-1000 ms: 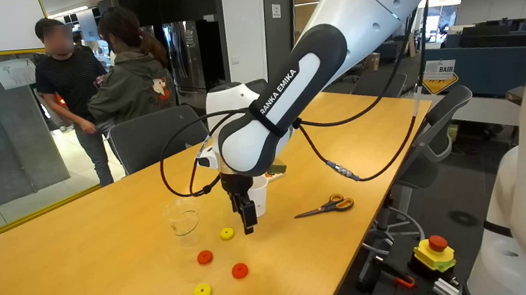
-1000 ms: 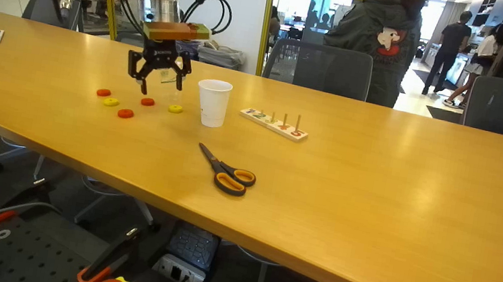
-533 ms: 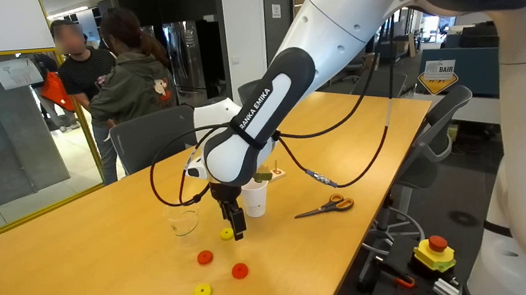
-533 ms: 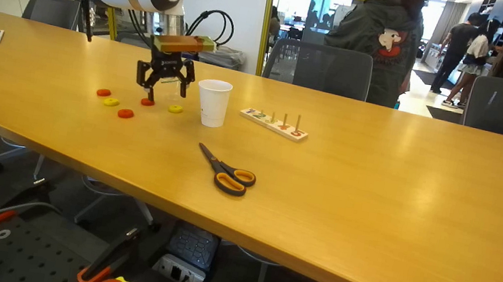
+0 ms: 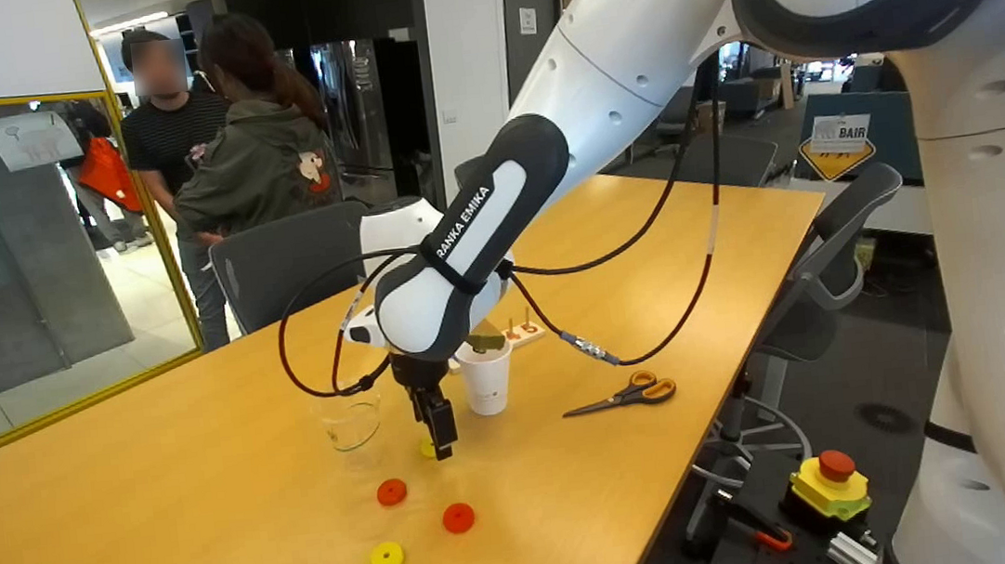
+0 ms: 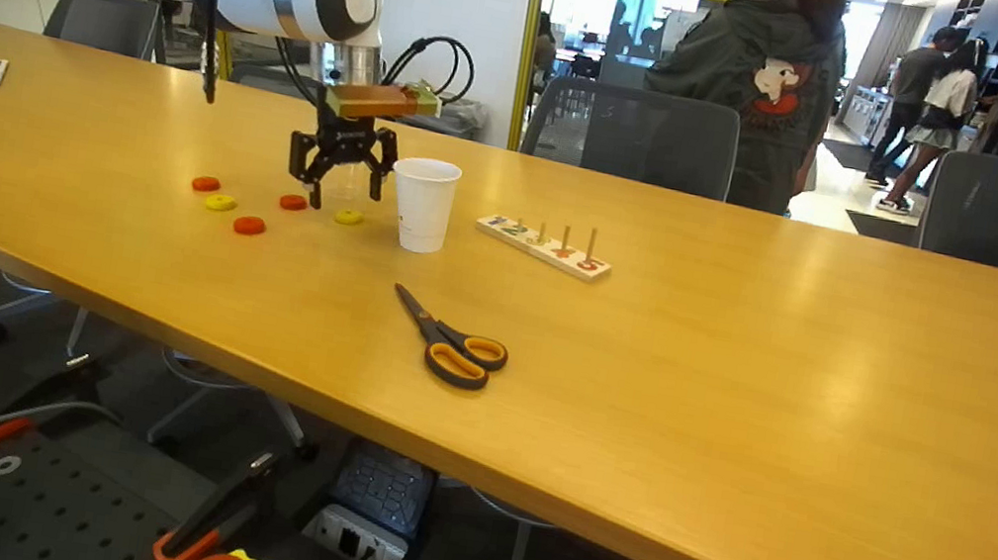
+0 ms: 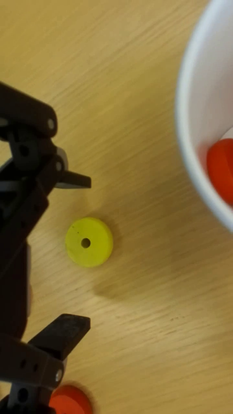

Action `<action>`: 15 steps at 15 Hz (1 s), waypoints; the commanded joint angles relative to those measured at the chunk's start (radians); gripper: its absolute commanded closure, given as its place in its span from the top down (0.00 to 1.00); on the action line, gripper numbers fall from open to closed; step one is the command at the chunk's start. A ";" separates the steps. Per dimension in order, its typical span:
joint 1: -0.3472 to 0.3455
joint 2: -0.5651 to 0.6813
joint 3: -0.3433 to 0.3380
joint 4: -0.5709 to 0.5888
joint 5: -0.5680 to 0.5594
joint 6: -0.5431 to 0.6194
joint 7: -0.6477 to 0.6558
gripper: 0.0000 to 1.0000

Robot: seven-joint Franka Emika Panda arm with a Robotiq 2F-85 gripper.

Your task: Put the orange rings inside the white cup, place the yellow rings inside the clear cup

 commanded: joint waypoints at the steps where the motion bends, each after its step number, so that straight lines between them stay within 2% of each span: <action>1: -0.033 0.039 0.024 0.062 -0.012 -0.016 -0.022 1.00; 13: -0.075 0.095 0.048 0.111 0.011 -0.036 -0.052 1.00; 14: -0.078 0.096 0.051 0.110 0.014 -0.034 -0.054 0.75; 15: -0.079 0.096 0.052 0.109 0.012 -0.033 -0.054 0.75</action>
